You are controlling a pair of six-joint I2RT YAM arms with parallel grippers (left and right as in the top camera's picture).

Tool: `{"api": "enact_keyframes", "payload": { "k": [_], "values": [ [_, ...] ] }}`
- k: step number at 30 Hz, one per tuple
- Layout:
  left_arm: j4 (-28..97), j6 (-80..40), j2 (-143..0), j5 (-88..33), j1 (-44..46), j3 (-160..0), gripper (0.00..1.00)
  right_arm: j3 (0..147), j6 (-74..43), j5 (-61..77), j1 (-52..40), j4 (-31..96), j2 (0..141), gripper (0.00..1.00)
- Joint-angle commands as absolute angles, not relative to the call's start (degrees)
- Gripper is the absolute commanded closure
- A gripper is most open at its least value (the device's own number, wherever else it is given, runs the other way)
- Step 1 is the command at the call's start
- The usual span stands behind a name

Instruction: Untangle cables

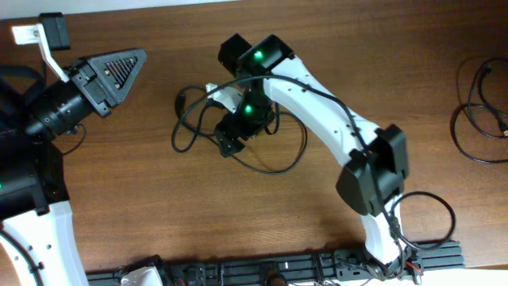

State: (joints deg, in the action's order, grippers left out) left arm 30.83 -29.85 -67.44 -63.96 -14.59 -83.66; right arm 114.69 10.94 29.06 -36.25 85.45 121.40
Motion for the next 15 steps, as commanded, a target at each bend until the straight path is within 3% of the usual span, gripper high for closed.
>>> {"api": "enact_keyframes", "payload": {
  "k": [1, 10, 15],
  "values": [
    [30.9, -30.0, -66.8, -65.4, -14.8, -84.8, 0.81, 114.3, 11.8, 28.4, -37.2, 85.5, 124.2, 0.14],
    [30.9, -30.0, -66.8, -65.8, -14.8, -84.8, 0.80, 113.0, 11.8, 28.3, -38.6, 85.2, 127.9, 0.20],
    [30.9, -30.0, -66.8, -66.7, -14.8, -84.8, 0.80, 108.4, 11.8, 27.6, -39.1, 78.7, 128.3, 0.20]
  ]
}}
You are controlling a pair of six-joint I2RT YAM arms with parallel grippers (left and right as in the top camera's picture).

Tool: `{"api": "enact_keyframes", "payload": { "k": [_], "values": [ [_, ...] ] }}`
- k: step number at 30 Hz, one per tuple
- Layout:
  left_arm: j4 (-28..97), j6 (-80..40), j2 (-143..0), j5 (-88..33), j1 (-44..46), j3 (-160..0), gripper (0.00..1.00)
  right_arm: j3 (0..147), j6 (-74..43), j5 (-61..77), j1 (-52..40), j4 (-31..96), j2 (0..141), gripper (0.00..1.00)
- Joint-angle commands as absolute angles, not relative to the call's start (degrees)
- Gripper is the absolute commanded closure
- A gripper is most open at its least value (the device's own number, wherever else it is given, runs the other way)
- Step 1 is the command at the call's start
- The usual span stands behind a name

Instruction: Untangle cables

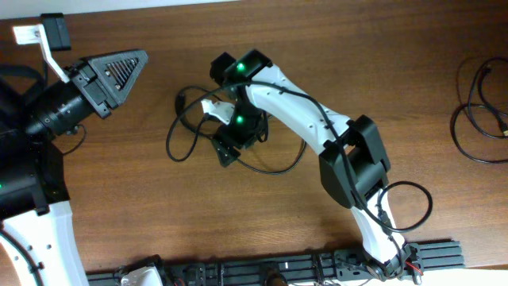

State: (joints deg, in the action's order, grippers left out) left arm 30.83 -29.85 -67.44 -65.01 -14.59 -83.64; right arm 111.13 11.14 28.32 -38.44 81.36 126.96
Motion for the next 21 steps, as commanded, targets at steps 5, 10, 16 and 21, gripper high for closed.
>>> {"api": "enact_keyframes", "payload": {
  "k": [5, 10, 16, 21],
  "values": [
    [30.9, -30.0, -66.8, -66.9, -14.8, -84.8, 0.79, 104.2, 11.5, 27.6, -39.1, 70.4, 128.4, 0.21],
    [30.9, -30.0, -66.8, -67.3, -14.8, -84.8, 0.76, 101.1, 11.5, 27.6, -39.1, 65.2, 128.4, 0.42],
    [30.9, -30.0, -66.8, -67.3, -14.8, -84.8, 0.76, 100.8, 11.3, 27.6, -39.1, 63.4, 129.0, 0.67],
    [30.9, -30.0, -66.8, -67.4, -14.8, -84.8, 0.76, 100.8, 11.1, 27.9, -39.1, 62.9, 129.0, 0.96]
  ]
}}
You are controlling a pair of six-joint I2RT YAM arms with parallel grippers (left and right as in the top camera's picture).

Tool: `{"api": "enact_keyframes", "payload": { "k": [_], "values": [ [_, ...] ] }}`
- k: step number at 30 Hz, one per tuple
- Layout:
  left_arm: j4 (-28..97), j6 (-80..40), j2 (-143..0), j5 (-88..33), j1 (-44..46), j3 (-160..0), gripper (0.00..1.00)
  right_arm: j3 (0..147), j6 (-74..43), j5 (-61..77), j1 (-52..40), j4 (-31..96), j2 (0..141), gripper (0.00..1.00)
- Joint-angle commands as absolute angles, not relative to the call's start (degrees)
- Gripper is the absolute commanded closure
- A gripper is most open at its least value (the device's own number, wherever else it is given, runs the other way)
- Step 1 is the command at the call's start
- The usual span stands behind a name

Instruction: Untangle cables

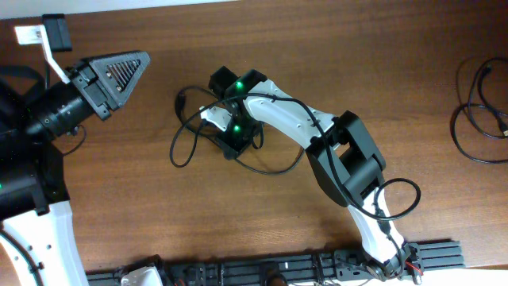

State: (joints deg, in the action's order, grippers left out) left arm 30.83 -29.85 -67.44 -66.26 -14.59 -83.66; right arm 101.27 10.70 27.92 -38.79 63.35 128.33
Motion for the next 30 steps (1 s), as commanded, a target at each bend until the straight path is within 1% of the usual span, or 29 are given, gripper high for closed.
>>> {"api": "enact_keyframes", "payload": {
  "k": [1, 6, 9, 12, 20, 22, 25, 30],
  "values": [
    [30.9, -30.0, -66.8, -67.4, -14.8, -84.8, 0.76, 100.8, 11.1, 28.5, -39.1, 62.6, 129.0, 0.96],
    [31.3, -30.0, -66.8, -67.8, -14.8, -84.8, 0.76, 105.3, 11.0, 34.7, -37.3, 62.7, 127.8, 0.96],
    [32.1, -30.0, -66.8, -68.2, -14.8, -84.8, 0.77, 111.3, 7.7, 34.8, -35.1, 63.0, 125.4, 0.96],
    [32.2, -30.0, -66.8, -68.2, -14.8, -84.8, 0.77, 118.1, 5.1, 32.2, -32.8, 64.7, 122.0, 0.96],
    [32.2, -30.0, -66.8, -68.2, -14.8, -84.8, 0.76, 140.5, 5.0, 25.5, -26.8, 75.0, 115.0, 0.96],
    [32.2, -30.0, -66.8, -69.3, -14.8, -84.8, 0.76, 148.0, 2.9, 22.2, -23.5, 77.4, 113.2, 0.96],
    [32.5, -30.0, -66.8, -70.0, -14.8, -84.8, 0.76, 153.4, -0.6, 20.9, -19.2, 77.6, 111.5, 0.96],
    [32.7, -30.0, -66.8, -72.2, -14.8, -84.8, 0.76, 157.1, -3.3, 20.8, -8.6, 77.7, 108.4, 0.96]
  ]
}}
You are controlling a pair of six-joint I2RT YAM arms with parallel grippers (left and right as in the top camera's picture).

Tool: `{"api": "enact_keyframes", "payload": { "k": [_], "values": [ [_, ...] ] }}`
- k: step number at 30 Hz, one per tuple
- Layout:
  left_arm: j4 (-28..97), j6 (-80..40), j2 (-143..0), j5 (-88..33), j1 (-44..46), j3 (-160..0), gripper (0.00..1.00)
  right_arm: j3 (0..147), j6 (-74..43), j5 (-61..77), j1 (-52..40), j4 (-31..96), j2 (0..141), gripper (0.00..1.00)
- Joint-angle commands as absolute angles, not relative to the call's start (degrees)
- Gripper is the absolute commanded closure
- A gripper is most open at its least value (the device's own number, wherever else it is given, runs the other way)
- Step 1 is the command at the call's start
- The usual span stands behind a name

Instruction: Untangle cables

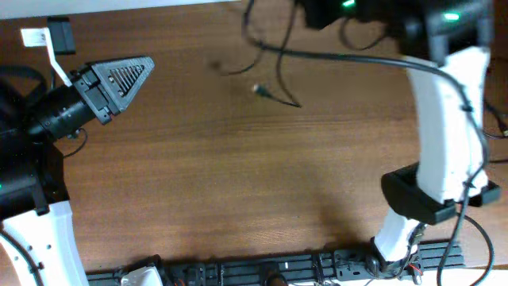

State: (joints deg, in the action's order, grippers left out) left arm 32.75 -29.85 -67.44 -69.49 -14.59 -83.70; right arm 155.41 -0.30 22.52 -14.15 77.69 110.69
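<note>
The tangled black cables (pixel 274 52) hang in the air over the far side of the table, with loose strands trailing down and a plug end (pixel 259 89) dangling. My right gripper (pixel 321 9) is raised high at the frame's top edge, close to the camera and partly cut off. It is shut on the bundle. My left gripper (pixel 127 73) rests at the far left, well away from the cables, and shows as one triangular shape seen from the side. Its opening is hidden.
The raised white right arm (pixel 444 119) crosses the right side of the wooden table (pixel 238 183). Behind it, a bit of another black cable (pixel 500 119) shows at the right edge. A black rail (pixel 262 274) runs along the near edge.
My right gripper was low on the cable tangle lying on the table. It is now high at the top edge, and the cables have left the table and hang from it.
The tangle lay left of centre with my right gripper down on it. Over the following two moments the gripper shifted slightly left within the tangle and the loops changed shape. Now the bundle is off the table. The left arm stayed almost still.
</note>
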Motion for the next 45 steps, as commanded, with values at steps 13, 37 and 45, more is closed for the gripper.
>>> {"api": "enact_keyframes", "payload": {
  "k": [13, 37, 45],
  "values": [
    [35.3, -25.9, -66.8, -71.6, -14.6, -84.8, 0.76, 157.1, -2.8, 20.3, 19.5, 82.2, 106.8, 0.96],
    [40.9, -22.2, -67.3, -47.8, 4.9, -84.8, 0.69, 156.8, -15.8, 4.0, 55.2, 81.1, 109.9, 0.82],
    [41.3, -22.2, -67.3, -51.3, 4.9, -84.8, 0.67, 156.6, -16.9, 10.2, 55.1, 83.2, 111.1, 0.01]
  ]
}}
